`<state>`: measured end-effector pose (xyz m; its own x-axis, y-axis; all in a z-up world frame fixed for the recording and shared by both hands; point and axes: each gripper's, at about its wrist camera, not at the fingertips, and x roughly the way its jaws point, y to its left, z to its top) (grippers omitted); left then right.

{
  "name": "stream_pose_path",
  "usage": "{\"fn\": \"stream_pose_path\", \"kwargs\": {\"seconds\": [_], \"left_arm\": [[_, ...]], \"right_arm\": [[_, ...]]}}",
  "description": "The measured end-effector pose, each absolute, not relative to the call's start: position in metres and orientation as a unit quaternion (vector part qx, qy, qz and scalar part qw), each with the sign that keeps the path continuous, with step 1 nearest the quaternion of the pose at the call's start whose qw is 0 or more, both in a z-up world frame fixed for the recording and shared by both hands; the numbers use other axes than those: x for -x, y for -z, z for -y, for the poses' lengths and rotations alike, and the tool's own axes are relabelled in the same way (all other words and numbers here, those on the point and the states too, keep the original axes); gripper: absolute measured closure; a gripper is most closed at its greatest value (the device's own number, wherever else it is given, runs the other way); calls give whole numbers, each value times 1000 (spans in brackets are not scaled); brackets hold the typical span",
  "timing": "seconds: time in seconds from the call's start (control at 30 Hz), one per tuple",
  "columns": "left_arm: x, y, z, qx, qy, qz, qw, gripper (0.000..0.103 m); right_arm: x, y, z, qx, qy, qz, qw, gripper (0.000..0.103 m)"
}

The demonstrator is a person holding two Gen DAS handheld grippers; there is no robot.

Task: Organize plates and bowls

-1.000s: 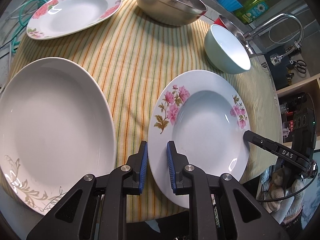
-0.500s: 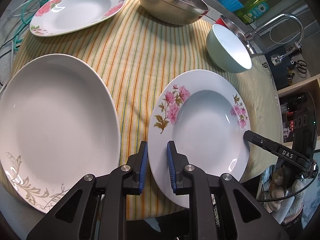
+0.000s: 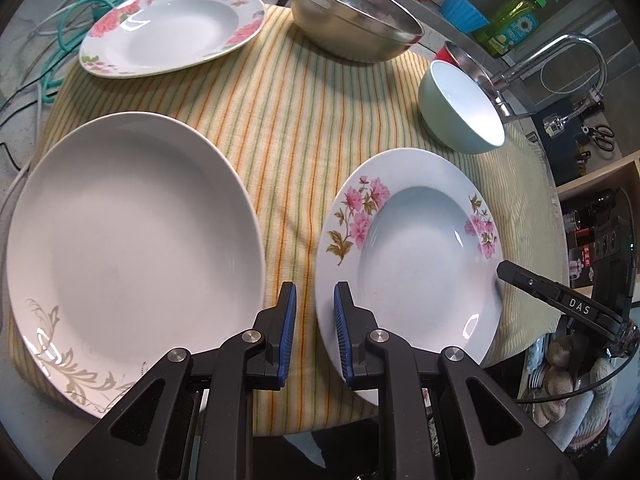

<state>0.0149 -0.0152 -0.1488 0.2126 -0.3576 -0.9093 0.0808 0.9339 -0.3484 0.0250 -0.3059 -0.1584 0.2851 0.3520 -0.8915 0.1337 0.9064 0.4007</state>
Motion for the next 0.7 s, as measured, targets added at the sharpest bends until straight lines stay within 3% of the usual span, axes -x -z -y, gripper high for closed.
{"fn": "stream_pose_path", "kwargs": {"seconds": [0.3,0.47,0.7], "left_arm": [[-10,133,7,122,157,-595,779,86],[-7,125,0,121,154,-585,787,86],[-5,120,-27,136,127,-575,797,86]], "right_arm": [[-18,139,307,-192,-55,-573,795,80],[-19,125,298,-179,-58,-558,808,71],[-27,112,272,-169,-83,-545,817,70]]}}
